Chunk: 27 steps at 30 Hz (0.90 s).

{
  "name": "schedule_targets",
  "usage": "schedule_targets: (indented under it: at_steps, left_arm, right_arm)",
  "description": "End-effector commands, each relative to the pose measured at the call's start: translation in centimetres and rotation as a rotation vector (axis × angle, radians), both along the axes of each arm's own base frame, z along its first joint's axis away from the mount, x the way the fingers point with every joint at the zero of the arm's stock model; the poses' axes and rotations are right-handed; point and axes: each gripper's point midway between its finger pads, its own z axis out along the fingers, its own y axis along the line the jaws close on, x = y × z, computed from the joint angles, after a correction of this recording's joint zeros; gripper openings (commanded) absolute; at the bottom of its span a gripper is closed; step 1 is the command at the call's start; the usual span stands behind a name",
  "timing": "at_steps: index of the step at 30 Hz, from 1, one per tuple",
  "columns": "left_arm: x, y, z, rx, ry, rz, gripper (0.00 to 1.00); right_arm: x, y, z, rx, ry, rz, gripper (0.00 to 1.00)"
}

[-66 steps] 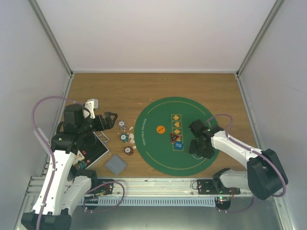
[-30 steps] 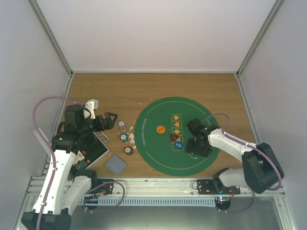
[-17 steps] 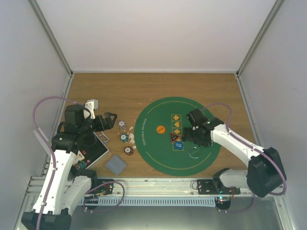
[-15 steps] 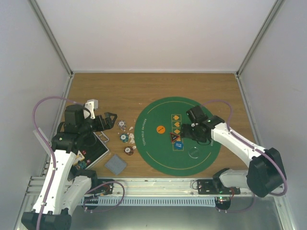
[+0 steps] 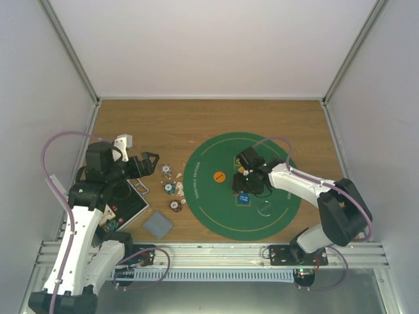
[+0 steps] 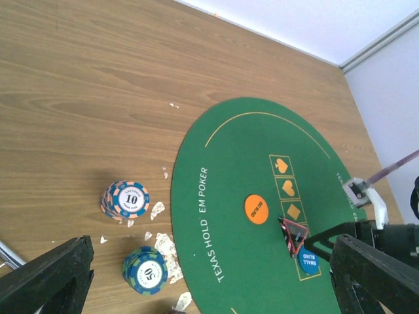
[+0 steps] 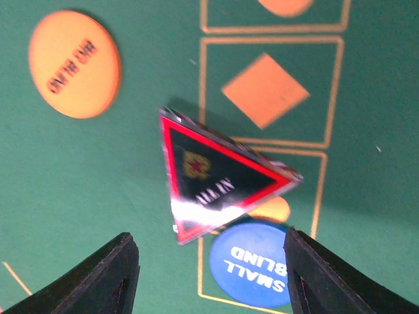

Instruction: Distribute texas hold em gaming equipment

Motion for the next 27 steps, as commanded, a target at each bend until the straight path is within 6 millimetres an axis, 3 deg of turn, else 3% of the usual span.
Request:
schedule_targets:
  at_steps: [1, 6, 12, 18, 27]
  left_arm:
    - [-0.1, 0.1, 1.7, -0.016, -0.047, 0.009, 0.99]
    - [-0.1, -0.1, 1.5, -0.034, -0.044, 0.011, 0.99]
    - [-0.4, -0.2, 1.1, -0.047, -0.034, 0.012, 0.99]
    - [-0.4, -0.3, 1.0, -0.054, -0.03, 0.009, 0.99]
    - [-0.5, -0.1, 1.1, -0.045, -0.036, 0.014, 0.99]
  right_arm:
    - [-1.4, -0.6, -0.2, 0.042, 0.001, -0.058, 0.63]
    - [-3.0, -1.6, -1.5, 0.022, 0.036, -0.064, 0.65]
    - [-2.6, -1.4, -2.2, 0.01, 0.006, 0.005, 0.69]
    - [-2.7, -0.4, -2.9, 0.013, 0.007, 0.116, 0.69]
    - [-6.2, 2.6, -3.0, 0.071, 0.045, 0.231, 0.68]
